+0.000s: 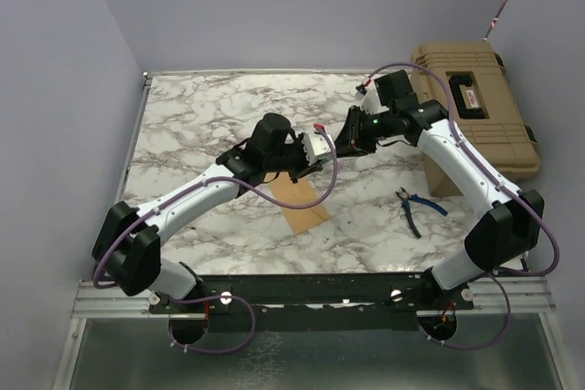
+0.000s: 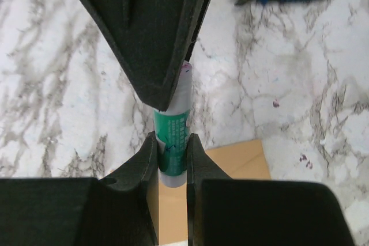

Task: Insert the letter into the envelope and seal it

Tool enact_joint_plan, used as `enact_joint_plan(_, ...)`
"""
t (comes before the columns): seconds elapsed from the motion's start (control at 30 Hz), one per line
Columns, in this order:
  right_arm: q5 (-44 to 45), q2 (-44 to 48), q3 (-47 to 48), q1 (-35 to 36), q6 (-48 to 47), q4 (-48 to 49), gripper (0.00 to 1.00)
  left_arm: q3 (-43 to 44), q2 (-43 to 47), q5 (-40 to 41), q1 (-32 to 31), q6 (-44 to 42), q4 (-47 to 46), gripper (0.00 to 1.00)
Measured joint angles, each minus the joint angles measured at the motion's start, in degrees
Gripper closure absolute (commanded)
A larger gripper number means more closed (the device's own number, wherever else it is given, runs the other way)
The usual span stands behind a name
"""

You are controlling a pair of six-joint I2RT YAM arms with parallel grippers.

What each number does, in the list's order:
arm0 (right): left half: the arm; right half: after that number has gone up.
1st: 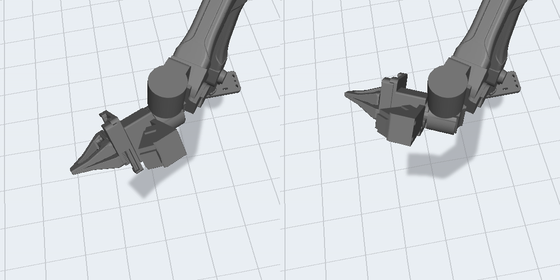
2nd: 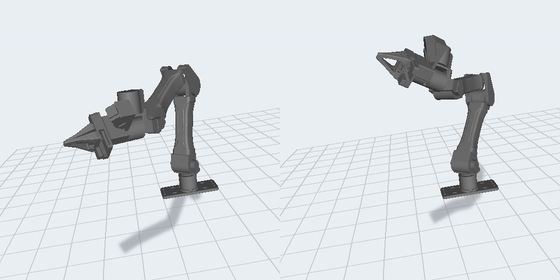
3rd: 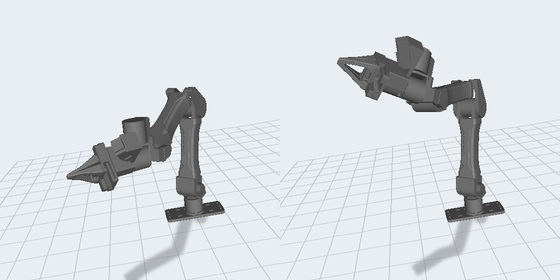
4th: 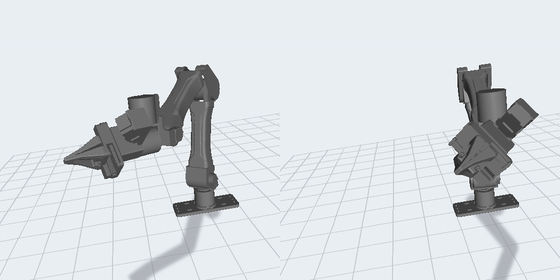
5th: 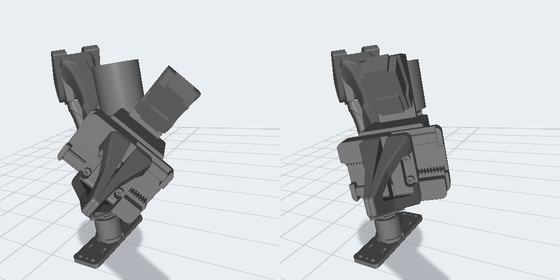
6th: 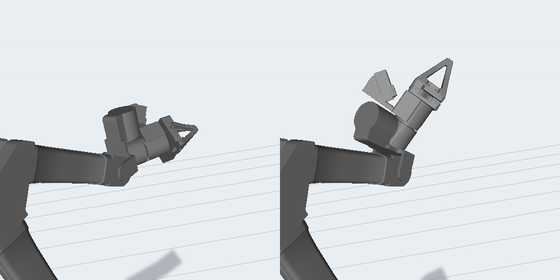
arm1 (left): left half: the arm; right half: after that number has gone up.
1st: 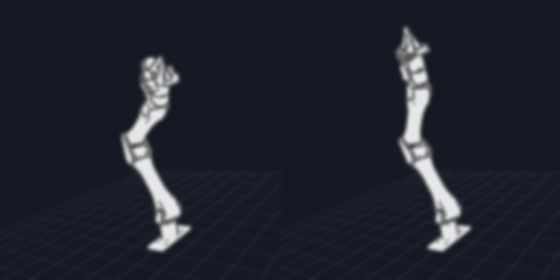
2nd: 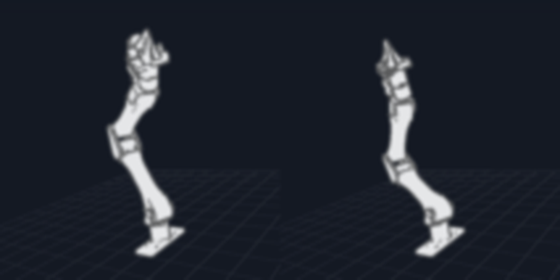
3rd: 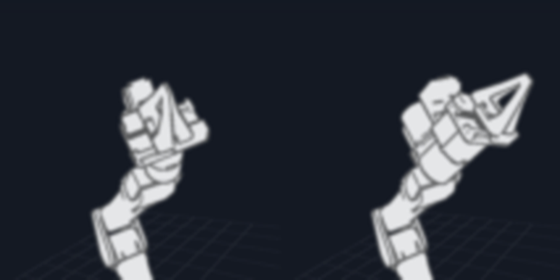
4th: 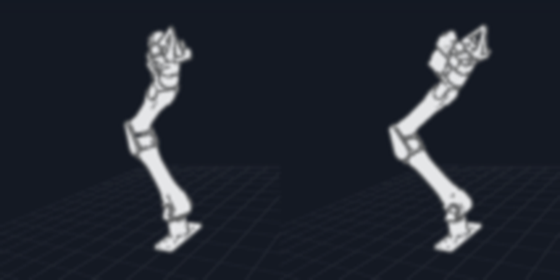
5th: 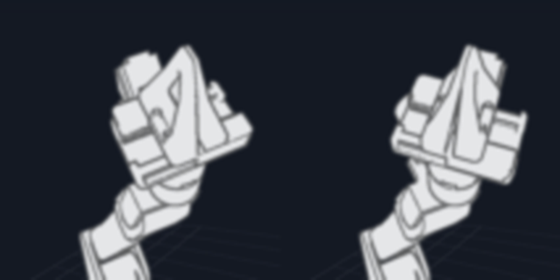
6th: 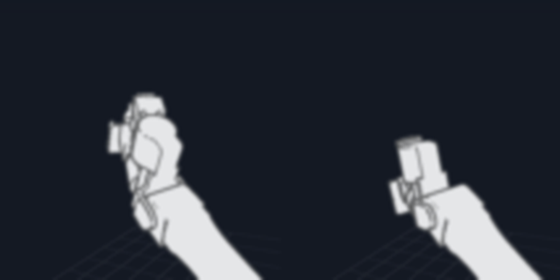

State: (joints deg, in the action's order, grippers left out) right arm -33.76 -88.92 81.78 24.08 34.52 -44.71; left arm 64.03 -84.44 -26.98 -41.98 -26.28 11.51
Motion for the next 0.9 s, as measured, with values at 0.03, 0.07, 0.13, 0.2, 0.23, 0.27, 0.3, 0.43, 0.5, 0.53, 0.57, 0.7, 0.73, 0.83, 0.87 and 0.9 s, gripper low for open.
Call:
enact_joint_plan(0.03, -0.04, 0.04, 1.57, 0.04, 0.09, -1.03, 0.66, -1.95, 1.92, 0.39, 0.0, 1.14, -3.02, 1.0)
enact_joint_plan(0.07, -0.2, 0.07, 3.72, 0.04, 0.24, -2.29, 0.55, -2.86, 2.91, 0.66, 0.0, 1.95, -4.94, 1.0)
enact_joint_plan(0.13, -0.07, 0.07, 7.85, 0.02, 0.98, -2.75, 0.39, -5.38, 5.55, 0.02, -0.15, 3.8, -10.38, 1.0)
enact_joint_plan(0.2, 0.35, 0.17, 12.02, -0.17, 1.44, -1.97, 0.33, -7.04, 7.43, -1.2, -1.38, 5.46, -14.05, 1.0)
enact_joint_plan(0.23, 0.57, 0.5, 13.84, -0.28, 1.55, -1.49, 0.32, -7.89, 8.41, -1.86, -1.99, 6.43, -15.65, 1.0)
enact_joint_plan(0.27, 1.01, 1.01, 15.21, -0.48, 1.62, -0.76, 0.32, -8.44, 8.96, -2.29, -2.32, 7.19, -16.55, 1.0)
enact_joint_plan(0.3, 1.75, 1.75, 16.02, -0.7, 1.75, 0.07, 0.32, -9.07, 9.53, -2.75, -2.43, 8.52, -17.51, 1.0)
enact_joint_plan(0.43, 7.32, 6.1, 15.78, -1.22, 2.29, 2.45, 0.32, -10.21, 10.08, -3.28, -1.9, 14.69, -19.52, 1.0)
enact_joint_plan(0.5, 10.64, 8.2, 14.38, -1.33, 2.51, 3.32, 0.32, -10.73, 10.1, -3.39, -1.62, 18.91, -20.41, 1.0)
enact_joint_plan(0.53, 12.33, 9.11, 13.4, -1.33, 2.56, 3.63, 0.32, -11.23, 10.08, -3.43, -1.6, 21.92, -21.38, 1.0)
enact_joint_plan(0.57, 13.99, 9.88, 12.22, -1.33, 2.54, 3.93, 0.32, -11.78, 10.08, -3.45, -1.6, 24.52, -22.21, 1.0)
enact_joint_plan(0.7, 20.65, 11.65, 6.12, -1.33, 2.32, 4.39, 0.32, -14.27, 10.01, -1.77, -1.6, 37.22, -25.11, 1.0)
enact_joint_plan(0.73, 22.34, 11.93, 4.2, -1.33, 2.21, 4.44, 0.32, -14.43, 9.7, -0.48, -1.62, 40.63, -25.2, 1.0)
enact_joint_plan(0.83, 26.97, 12.92, -1.25, -1.33, 1.9, 4.42, 0.32, -14.4, 7.37, 4.28, -1.64, 48.7, -25.99, 0.98)
enact_joint_plan(0.87, 28.44, 13.25, -2.6, -1.33, 1.88, 4.28, 0.32, -14.34, 5.84, 6.14, -1.64, 51.08, -26.01, 0.98)
enact_joint_plan(0.9, 29.59, 13.53, -3.48, -1.33, 1.84, 4.04, 0.32, -14.32, 4.33, 7.85, -1.64, 52.81, -26.03, 0.98)
